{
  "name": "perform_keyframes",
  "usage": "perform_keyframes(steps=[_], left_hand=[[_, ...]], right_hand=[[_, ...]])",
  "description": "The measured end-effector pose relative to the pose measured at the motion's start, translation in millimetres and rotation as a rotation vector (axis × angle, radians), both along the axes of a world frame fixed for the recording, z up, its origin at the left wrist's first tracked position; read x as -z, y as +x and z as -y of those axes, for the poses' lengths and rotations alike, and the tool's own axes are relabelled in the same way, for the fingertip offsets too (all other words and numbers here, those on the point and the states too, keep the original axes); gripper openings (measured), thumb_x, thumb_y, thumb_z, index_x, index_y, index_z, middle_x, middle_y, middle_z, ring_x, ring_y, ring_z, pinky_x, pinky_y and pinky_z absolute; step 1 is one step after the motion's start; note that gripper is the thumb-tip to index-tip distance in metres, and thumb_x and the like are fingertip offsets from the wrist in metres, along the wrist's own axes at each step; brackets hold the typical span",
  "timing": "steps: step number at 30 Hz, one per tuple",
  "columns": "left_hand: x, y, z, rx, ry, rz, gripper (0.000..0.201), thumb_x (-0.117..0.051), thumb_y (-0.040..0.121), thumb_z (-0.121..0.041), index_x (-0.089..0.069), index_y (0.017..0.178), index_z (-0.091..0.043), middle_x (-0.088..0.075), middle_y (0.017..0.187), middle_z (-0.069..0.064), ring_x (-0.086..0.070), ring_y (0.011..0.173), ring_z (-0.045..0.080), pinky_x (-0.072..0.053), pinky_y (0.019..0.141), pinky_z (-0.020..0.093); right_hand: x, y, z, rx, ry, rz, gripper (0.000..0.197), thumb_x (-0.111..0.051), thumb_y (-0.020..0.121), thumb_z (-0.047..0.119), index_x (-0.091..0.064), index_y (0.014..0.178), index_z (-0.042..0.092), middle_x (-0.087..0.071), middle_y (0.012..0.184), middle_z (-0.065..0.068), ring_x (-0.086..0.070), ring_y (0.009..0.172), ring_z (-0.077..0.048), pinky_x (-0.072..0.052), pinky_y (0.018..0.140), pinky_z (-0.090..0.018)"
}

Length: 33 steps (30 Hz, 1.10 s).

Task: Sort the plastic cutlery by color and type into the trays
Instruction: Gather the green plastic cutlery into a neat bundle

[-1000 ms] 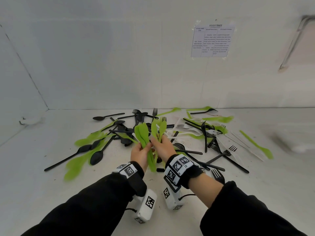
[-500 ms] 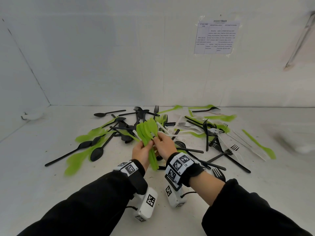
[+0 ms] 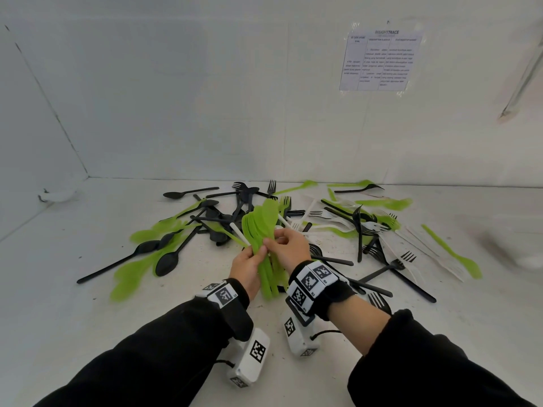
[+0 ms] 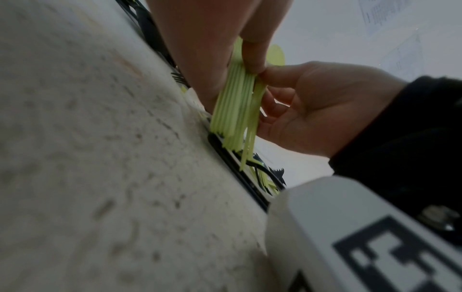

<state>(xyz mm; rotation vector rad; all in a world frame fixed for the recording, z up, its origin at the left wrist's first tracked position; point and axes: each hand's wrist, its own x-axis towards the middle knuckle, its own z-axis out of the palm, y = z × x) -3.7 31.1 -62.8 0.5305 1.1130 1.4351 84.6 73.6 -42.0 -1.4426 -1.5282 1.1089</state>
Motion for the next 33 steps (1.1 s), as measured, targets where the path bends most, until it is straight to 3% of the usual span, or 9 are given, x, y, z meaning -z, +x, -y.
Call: perform_keyframes(steps=[5,9,13,18,22,24,27,31,33], left_hand=[[0,-4,0,0.021,0.03,-0.038,0.03,-0.04,0.097,0.0,-0.051,0.125,0.001,-0.064,0.104,0.012,-0.062,0.093,0.023,-0.051,0.08,0.036],[-1,-6,-1,0.037,0.033,-0.07,0.028,-0.041,0.096,-0.001,-0.053,0.122,0.002,-0.064,0.107,0.014,-0.063,0.094,0.023,-0.055,0.079,0.036],[-2,-5,-3,0.002,0.022,-0.087,0.028,-0.043,0.096,-0.001,-0.054,0.122,0.0,-0.064,0.102,0.012,-0.062,0.091,0.023,-0.052,0.085,0.038],[-7,-7,-4,0.025,0.0,-0.079,0.027,-0.04,0.098,-0.005,-0.055,0.12,-0.003,-0.064,0.108,0.015,-0.062,0.092,0.026,-0.05,0.082,0.042],[-13,-15,-3,0.011,-0.033,-0.043,0.023,-0.037,0.099,-0.005,-0.058,0.106,-0.008,-0.063,0.096,0.012,-0.06,0.082,0.024,-0.05,0.072,0.037],[-14,-21,1,-0.014,-0.037,-0.054,0.026,-0.038,0.099,-0.005,-0.056,0.117,-0.005,-0.064,0.101,0.012,-0.061,0.087,0.024,-0.051,0.076,0.038],[-14,-31,6,-0.044,-0.023,-0.102,0.025,-0.042,0.097,-0.004,-0.057,0.117,-0.004,-0.065,0.099,0.014,-0.062,0.087,0.025,-0.052,0.079,0.038],[-16,-44,10,-0.068,-0.018,-0.133,0.019,-0.045,0.096,-0.006,-0.059,0.108,-0.006,-0.065,0.091,0.011,-0.062,0.08,0.022,-0.055,0.064,0.03],[-18,-50,11,-0.082,-0.022,-0.125,0.019,-0.042,0.097,-0.005,-0.058,0.108,-0.007,-0.065,0.091,0.01,-0.062,0.08,0.022,-0.053,0.064,0.031]], right_hand=[[0,2,-1,-0.064,-0.012,0.009,0.037,-0.067,0.084,0.022,-0.063,0.116,0.004,-0.067,0.108,-0.01,-0.062,0.097,-0.02,-0.048,0.094,-0.03],[-4,4,-3,-0.067,0.008,0.035,0.033,-0.066,0.085,0.023,-0.065,0.115,0.008,-0.064,0.091,-0.001,-0.059,0.09,-0.014,-0.048,0.093,-0.029],[-4,0,1,-0.133,0.024,0.121,0.033,-0.055,0.092,0.022,-0.063,0.121,0.008,-0.067,0.115,-0.008,-0.059,0.105,-0.018,-0.043,0.099,-0.03],[-6,-2,2,-0.115,0.055,0.105,0.027,-0.06,0.089,0.02,-0.063,0.114,0.01,-0.054,0.077,0.007,-0.056,0.085,-0.015,-0.051,0.089,-0.034],[-9,-13,4,-0.157,0.113,0.158,0.027,-0.055,0.092,0.018,-0.064,0.115,0.007,-0.064,0.096,-0.005,-0.06,0.093,-0.021,-0.047,0.089,-0.028],[-10,-20,5,-0.148,0.119,0.122,0.024,-0.057,0.089,0.016,-0.064,0.11,0.006,-0.061,0.086,0.0,-0.062,0.09,-0.021,-0.052,0.087,-0.032],[-11,-28,7,-0.127,0.133,0.116,0.006,-0.061,0.083,0.011,-0.058,0.089,0.013,-0.051,0.071,0.008,-0.057,0.073,-0.015,-0.051,0.067,-0.017],[-14,-44,9,-0.128,0.115,0.108,0.01,-0.061,0.081,0.011,-0.053,0.082,0.016,-0.055,0.077,0.001,-0.063,0.082,-0.027,-0.055,0.079,-0.041],[-15,-50,11,-0.164,0.122,0.106,0.007,-0.06,0.084,0.013,-0.054,0.084,0.015,-0.055,0.075,0.003,-0.064,0.083,-0.027,-0.054,0.081,-0.043]])
